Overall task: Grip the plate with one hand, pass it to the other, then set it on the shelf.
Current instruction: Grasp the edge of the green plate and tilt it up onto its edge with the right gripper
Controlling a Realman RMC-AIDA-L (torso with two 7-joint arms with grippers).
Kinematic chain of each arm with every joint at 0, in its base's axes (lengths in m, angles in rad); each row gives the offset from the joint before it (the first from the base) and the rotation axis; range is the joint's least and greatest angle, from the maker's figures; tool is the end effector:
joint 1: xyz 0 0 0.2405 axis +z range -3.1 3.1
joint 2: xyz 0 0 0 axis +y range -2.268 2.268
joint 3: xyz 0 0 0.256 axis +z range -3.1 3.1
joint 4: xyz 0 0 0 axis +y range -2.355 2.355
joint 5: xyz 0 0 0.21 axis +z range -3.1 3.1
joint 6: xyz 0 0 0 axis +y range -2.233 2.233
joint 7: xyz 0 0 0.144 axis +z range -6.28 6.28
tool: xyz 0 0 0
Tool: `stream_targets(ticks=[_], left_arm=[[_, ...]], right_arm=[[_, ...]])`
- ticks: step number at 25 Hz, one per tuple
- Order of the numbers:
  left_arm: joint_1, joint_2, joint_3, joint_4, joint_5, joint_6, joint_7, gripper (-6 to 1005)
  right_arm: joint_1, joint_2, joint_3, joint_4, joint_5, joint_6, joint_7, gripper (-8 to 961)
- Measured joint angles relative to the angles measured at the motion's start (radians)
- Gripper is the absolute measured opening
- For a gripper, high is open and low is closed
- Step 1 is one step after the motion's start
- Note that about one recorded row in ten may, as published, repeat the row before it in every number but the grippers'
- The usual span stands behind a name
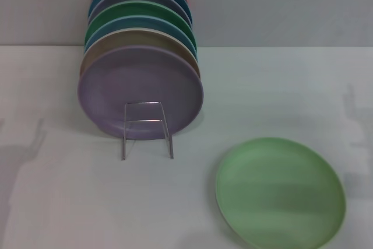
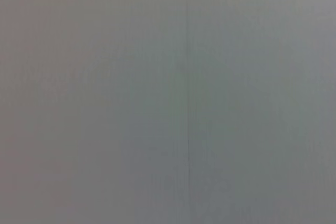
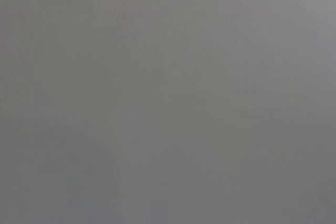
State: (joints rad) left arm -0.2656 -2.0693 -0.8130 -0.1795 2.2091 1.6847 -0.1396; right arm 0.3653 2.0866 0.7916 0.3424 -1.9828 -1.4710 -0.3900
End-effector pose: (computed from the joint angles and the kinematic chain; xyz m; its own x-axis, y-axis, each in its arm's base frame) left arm -0.3232 0.2589 0.0361 0.6160 -0.4376 0.6550 0.7075 -0.0583 -0.7043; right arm 0.2994 0.3118 0.0217 0.8458 0.3334 -0.4165 -0.4951 0.1999 -0.8455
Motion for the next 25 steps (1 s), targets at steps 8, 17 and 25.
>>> stream_targets(ticks=[8, 17, 25], left_arm=[[-0.005, 0.0, 0.0, 0.0, 0.0, -0.002, 0.001, 836], [-0.002, -0.001, 0.0, 0.0, 0.0, -0.002, 0.001, 836], [-0.001, -0.003, 0.0, -0.002, 0.0, -0.002, -0.001, 836]], right_arm=[[0.0, -0.004, 0.013, 0.087, 0.007, 0.102, -0.088, 631], [-0.007, -0.034, 0.117, 0.295, 0.003, 0.468, -0.132, 632], [-0.114, -0.075, 0.385, 0.709, -0.001, 1.114, -0.286, 633]])
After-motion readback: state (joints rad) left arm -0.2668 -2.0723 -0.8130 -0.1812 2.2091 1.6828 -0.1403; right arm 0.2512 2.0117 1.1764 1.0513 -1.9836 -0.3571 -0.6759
